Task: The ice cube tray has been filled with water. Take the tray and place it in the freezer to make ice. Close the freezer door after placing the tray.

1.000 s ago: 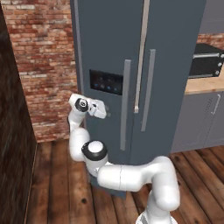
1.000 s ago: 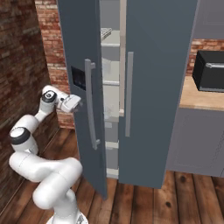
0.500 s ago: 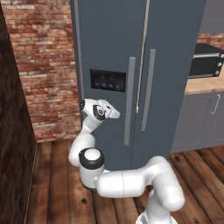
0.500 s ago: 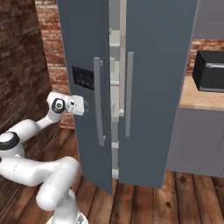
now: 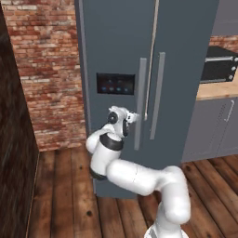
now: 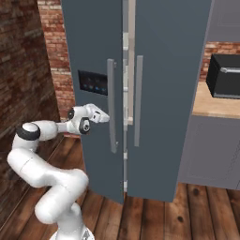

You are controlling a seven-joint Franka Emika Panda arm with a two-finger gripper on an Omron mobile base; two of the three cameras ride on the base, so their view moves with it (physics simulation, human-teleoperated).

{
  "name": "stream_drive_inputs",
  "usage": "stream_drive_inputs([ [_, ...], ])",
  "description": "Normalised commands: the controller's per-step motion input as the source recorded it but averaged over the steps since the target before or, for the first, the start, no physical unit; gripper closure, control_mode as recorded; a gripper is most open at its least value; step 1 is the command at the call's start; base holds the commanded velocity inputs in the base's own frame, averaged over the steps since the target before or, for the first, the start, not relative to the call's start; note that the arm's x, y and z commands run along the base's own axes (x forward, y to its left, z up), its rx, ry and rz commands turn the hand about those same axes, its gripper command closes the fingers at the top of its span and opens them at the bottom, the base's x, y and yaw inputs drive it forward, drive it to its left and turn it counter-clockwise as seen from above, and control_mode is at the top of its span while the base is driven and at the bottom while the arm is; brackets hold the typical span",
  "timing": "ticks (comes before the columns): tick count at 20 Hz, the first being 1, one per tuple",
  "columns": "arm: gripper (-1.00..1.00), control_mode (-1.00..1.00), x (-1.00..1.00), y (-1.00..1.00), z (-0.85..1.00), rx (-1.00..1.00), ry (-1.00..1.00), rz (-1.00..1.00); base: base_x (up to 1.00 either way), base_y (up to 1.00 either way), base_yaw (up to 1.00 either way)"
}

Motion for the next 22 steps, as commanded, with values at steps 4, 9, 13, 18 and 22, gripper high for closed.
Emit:
stream_drive_inputs([
  [4,-1.0,-1.0,1.0,-0.04,0.0,0.0,0.01,0.41,0.0,0.0,0.0],
  [9,-1.0,-1.0,1.0,0.0,0.0,0.0,0.08,0.35,0.0,0.0,0.0],
  [13,-1.0,-1.0,1.0,0.0,-0.06,0.0,0.09,0.35,0.0,0.0,0.0],
  [18,-1.0,-1.0,1.0,0.0,-0.13,0.0,0.11,0.36,0.0,0.0,0.0],
  [22,-1.0,-1.0,0.88,0.02,-0.08,0.0,0.17,0.3,0.0,0.0,0.0],
])
